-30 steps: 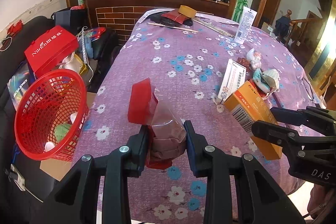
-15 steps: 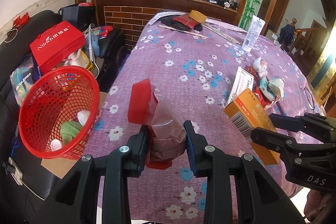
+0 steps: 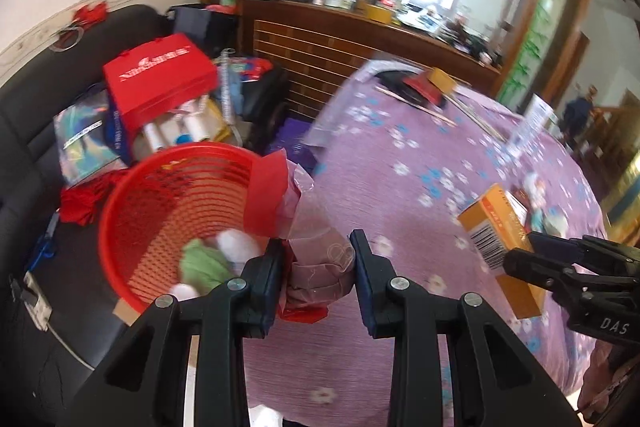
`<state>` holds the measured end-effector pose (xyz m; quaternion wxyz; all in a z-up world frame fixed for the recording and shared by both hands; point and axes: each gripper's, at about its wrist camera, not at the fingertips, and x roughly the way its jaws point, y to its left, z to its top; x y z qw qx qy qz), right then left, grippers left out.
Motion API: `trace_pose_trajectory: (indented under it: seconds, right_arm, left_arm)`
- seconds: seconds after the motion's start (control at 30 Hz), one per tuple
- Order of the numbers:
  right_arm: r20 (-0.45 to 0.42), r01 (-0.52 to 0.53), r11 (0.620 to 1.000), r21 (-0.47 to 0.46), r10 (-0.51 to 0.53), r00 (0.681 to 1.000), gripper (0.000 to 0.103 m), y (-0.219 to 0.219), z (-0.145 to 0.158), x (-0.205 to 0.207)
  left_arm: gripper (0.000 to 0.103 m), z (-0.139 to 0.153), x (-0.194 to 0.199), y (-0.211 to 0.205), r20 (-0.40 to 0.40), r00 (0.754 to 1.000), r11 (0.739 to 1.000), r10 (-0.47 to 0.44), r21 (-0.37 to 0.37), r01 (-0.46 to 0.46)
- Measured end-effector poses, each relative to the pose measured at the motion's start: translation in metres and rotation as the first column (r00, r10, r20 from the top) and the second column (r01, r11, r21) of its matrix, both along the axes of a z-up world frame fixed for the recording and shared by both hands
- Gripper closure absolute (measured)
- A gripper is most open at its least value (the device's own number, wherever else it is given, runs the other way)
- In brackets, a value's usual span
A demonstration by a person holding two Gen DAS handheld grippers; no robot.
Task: Collect trash
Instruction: 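Open the left gripper over the red basket while the right drops the orange box in, then grasp the white medicine box with the left gripper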
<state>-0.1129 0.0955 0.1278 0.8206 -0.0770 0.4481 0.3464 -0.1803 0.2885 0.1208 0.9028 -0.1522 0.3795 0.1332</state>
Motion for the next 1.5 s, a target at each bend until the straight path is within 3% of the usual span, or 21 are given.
trace_pose_trajectory:
  seconds: [0.37, 0.63, 0.77, 0.8, 0.93, 1.1, 1.3, 1.5]
  right_arm:
    - [-0.071, -0.116, 0.99, 0.082, 0.122, 0.99, 0.049, 0.104, 0.006, 0.015]
    - [-0.154, -0.118, 0.985, 0.122, 0.136, 0.979, 0.048, 0.167, -0.004, 0.041]
    - [-0.201, -0.102, 0.983, 0.155, 0.132, 0.971, 0.041, 0.179, -0.012, 0.054]
    - [-0.2, -0.078, 0.984, 0.158, 0.109, 0.974, 0.041, 0.175, -0.01, 0.057]
    - [-0.162, -0.074, 0.983, 0.167, 0.101, 0.982, 0.041, 0.152, -0.002, 0.05]
    - [-0.119, -0.061, 0.992, 0.107, 0.073, 0.99, 0.041, 0.106, -0.009, 0.028]
    - [-0.136, 0.004, 0.997, 0.078, 0.007, 0.991, 0.041, 0.039, -0.024, 0.008]
    - [-0.163, 0.071, 0.991, 0.116, -0.051, 0.985, 0.041, -0.024, -0.025, 0.005]
  left_arm:
    - [0.072, -0.013, -0.015, 0.082, -0.039, 0.989, 0.988, 0.142, -0.06, -0.144]
    - [0.071, -0.026, -0.006, 0.113, -0.069, 0.984, 0.984, 0.165, -0.057, -0.169]
    - [0.051, -0.024, -0.009, 0.12, -0.057, 0.981, 0.98, 0.185, -0.063, -0.188]
    - [0.046, -0.023, -0.011, 0.12, -0.053, 0.98, 0.979, 0.19, -0.062, -0.193]
    - [0.045, -0.019, -0.021, 0.109, -0.036, 0.982, 0.981, 0.184, -0.059, -0.186]
    - [0.038, -0.022, -0.022, 0.074, -0.022, 0.991, 0.987, 0.132, -0.093, -0.134]
    - [0.038, -0.03, -0.006, 0.022, -0.051, 0.999, 0.996, 0.008, -0.087, -0.012]
    - [0.037, -0.025, -0.005, -0.021, -0.051, 0.998, 0.996, -0.022, -0.089, 0.018]
